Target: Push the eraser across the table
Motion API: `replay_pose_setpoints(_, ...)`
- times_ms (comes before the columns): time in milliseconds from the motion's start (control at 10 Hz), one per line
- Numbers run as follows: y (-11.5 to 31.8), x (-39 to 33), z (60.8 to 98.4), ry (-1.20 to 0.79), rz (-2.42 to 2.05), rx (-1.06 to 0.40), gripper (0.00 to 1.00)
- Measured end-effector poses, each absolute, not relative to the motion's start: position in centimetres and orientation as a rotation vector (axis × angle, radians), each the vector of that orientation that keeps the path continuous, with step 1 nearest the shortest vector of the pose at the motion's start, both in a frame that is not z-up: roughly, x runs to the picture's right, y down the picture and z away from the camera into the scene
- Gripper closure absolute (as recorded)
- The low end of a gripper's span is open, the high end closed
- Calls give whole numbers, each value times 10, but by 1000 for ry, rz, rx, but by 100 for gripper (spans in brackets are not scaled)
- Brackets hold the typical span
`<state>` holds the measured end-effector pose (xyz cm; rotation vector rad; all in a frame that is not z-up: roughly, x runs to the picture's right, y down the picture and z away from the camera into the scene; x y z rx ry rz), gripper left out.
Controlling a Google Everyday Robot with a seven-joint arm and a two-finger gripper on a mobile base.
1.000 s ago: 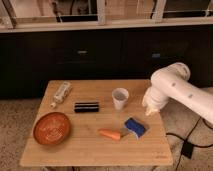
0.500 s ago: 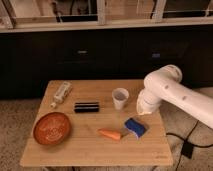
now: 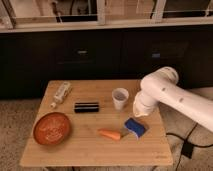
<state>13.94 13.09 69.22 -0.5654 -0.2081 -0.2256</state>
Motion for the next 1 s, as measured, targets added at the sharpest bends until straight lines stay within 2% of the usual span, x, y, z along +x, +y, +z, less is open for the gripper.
replay_pose_setpoints(400, 135, 128, 695, -239, -252, -578, 80)
replay_pose_setpoints(900, 140, 78, 702, -266, -305, -606, 80)
replay_pose_setpoints(1000, 141, 75, 704, -272, -307, -616, 75)
